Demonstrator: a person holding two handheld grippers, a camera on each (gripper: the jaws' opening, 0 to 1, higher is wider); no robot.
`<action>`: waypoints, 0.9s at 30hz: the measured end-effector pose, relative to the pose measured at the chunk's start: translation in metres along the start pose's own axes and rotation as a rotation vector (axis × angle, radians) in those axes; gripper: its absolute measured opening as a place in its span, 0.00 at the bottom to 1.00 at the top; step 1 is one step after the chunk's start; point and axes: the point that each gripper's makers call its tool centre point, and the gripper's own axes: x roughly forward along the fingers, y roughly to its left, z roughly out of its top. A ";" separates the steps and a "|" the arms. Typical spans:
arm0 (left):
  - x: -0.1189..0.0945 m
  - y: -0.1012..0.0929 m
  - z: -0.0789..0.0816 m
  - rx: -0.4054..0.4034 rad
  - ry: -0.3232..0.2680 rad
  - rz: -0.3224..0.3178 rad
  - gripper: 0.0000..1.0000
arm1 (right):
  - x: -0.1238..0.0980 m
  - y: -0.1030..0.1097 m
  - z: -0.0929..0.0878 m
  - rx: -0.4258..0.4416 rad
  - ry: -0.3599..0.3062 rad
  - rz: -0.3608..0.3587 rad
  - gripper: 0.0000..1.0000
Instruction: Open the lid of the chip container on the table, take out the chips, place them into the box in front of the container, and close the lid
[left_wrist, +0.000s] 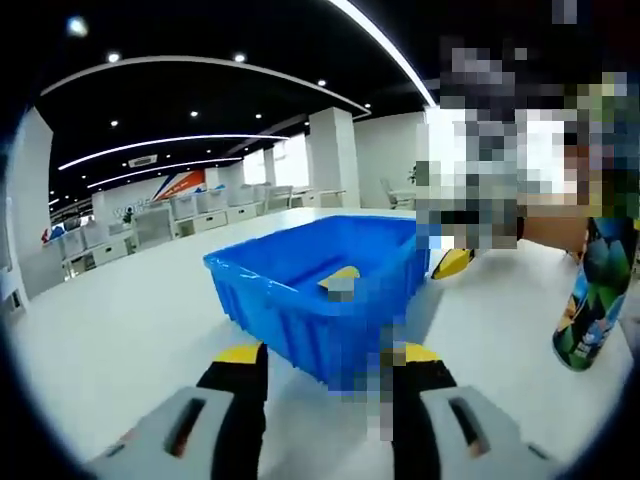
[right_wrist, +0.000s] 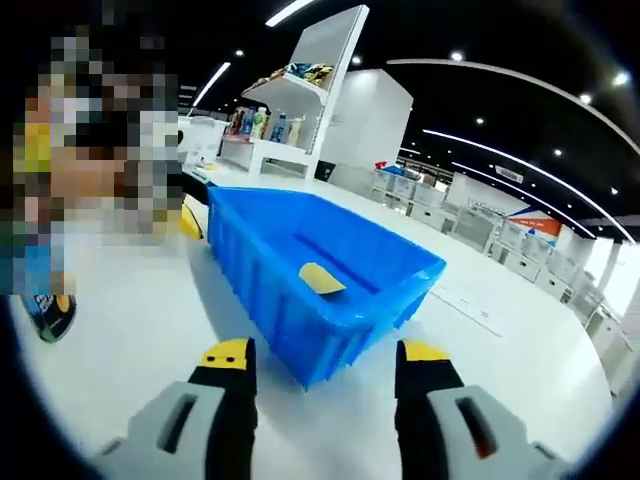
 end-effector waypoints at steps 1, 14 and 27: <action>-0.003 -0.001 -0.001 0.002 0.003 -0.004 0.51 | -0.002 0.000 -0.002 -0.001 0.010 -0.001 0.54; -0.033 -0.019 0.007 0.041 0.003 -0.071 0.63 | -0.034 0.011 -0.002 -0.059 0.042 0.052 0.56; -0.075 -0.044 0.043 0.035 -0.089 -0.089 0.68 | -0.068 0.007 -0.009 0.055 0.110 0.019 0.60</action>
